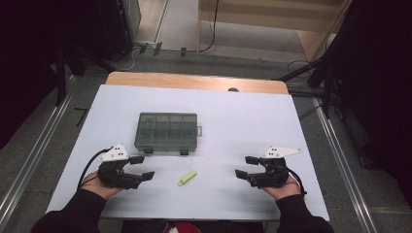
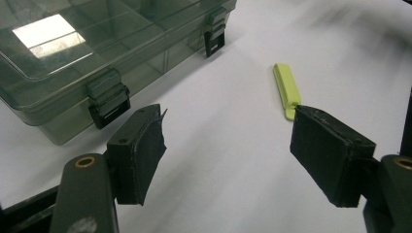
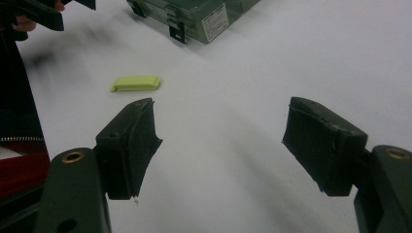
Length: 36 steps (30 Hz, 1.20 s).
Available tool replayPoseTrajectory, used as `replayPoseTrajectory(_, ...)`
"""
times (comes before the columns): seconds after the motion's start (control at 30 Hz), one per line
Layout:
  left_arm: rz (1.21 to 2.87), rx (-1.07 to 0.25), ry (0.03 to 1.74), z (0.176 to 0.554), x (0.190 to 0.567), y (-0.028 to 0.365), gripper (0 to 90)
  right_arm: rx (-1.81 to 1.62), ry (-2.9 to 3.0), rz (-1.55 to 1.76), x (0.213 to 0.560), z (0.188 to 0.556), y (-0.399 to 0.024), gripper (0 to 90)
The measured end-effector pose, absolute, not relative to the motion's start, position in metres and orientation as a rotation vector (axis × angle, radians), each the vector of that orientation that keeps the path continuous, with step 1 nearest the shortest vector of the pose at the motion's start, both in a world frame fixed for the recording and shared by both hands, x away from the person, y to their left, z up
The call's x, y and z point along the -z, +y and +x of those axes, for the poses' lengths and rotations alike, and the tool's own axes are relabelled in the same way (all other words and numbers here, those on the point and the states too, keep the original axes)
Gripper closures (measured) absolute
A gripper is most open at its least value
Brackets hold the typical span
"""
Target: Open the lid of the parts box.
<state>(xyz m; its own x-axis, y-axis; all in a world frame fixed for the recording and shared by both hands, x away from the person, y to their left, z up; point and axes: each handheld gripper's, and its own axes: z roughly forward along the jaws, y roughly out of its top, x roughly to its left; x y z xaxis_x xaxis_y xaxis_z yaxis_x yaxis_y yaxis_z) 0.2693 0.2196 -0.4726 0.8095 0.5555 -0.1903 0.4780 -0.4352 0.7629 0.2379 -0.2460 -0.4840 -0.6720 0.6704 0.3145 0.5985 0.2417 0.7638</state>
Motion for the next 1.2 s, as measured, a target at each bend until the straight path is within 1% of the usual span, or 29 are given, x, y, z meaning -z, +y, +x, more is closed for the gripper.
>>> replayPoseTrajectory(0.4,2.093,-0.126,0.768,0.2699,0.4722,0.2214,27.7,-1.428,2.427,1.242,0.4845,0.2390,-0.2443,28.3)
replayPoseTrajectory(1.2,2.078,-0.104,0.764,0.2721,0.4736,0.2222,27.7,-1.458,2.439,1.236,0.4837,0.2393,-0.2414,28.4)
